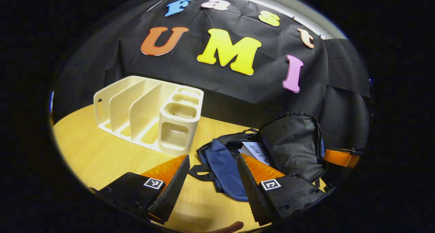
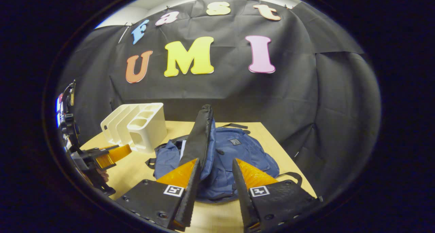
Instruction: Open the schoolbag, grab two books from the bookshelf and put them into the schoolbag.
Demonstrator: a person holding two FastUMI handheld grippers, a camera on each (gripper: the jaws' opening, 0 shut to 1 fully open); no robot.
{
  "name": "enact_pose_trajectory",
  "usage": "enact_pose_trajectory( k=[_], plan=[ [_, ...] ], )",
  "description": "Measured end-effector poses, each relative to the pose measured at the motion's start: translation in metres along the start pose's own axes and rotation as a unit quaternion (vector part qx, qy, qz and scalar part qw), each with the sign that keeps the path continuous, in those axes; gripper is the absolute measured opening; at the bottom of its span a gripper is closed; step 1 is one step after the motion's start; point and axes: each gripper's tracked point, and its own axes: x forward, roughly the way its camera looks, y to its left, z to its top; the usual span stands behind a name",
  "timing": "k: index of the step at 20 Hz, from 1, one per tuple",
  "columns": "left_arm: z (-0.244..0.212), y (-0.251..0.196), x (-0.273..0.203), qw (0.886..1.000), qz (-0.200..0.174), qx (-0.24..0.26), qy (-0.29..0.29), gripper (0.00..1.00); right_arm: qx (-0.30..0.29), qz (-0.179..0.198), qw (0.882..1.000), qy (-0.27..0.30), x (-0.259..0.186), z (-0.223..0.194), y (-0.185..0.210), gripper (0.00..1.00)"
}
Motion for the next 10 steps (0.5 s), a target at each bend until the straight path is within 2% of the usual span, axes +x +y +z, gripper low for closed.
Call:
enact_pose_trajectory(
  k=[1, 3, 4, 5, 7, 10],
  plan=[
    [0.003, 0.013, -0.019, 1.000, 0.010, 0.010, -0.011, 0.88, -0.007, 0.007, 1.000, -0.011, -0.011, 0.002, 0.006, 0.58],
    [0.011, 0.019, -0.045, 0.999, 0.018, 0.015, -0.028, 0.88, -0.020, 0.009, 0.999, -0.030, -0.031, 0.002, 0.007, 0.73],
    [0.017, 0.020, -0.058, 0.999, 0.019, 0.015, -0.037, 0.88, -0.027, 0.009, 0.999, -0.040, -0.042, 0.004, 0.009, 0.70],
    [0.026, 0.022, -0.070, 0.998, 0.020, 0.020, -0.051, 0.88, -0.029, 0.004, 0.998, -0.049, -0.054, 0.005, 0.008, 0.84],
    [0.038, 0.026, -0.088, 0.996, 0.030, 0.027, -0.080, 0.88, -0.028, -0.004, 0.997, -0.070, -0.079, 0.008, 0.005, 0.87],
    [0.047, 0.027, -0.119, 0.995, 0.032, 0.027, -0.090, 0.88, -0.029, -0.014, 0.993, -0.110, -0.125, 0.018, 0.004, 0.92]
  ],
)
